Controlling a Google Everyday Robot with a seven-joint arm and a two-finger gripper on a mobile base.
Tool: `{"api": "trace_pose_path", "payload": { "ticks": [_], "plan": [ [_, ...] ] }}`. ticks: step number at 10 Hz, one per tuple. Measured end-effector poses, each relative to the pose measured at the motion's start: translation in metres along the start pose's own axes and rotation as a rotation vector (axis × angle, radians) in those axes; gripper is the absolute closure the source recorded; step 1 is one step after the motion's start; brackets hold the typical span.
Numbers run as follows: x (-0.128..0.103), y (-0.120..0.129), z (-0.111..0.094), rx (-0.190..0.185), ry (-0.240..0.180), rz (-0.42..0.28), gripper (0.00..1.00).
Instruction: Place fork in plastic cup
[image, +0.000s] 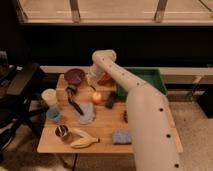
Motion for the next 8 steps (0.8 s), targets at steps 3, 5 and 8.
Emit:
{"api": "trace_pose_path", "payload": {
  "ticks": [3, 5, 8],
  "plan": [
    [0.013, 0.012, -0.051, -0.018, -0.056, -0.025, 1.0],
    [0.028, 0.026, -0.056, -0.047, -0.051, -0.056, 1.0],
    [0.036, 0.038, -0.026, -0.067, 0.0, -0.11, 0.86]
  ]
}}
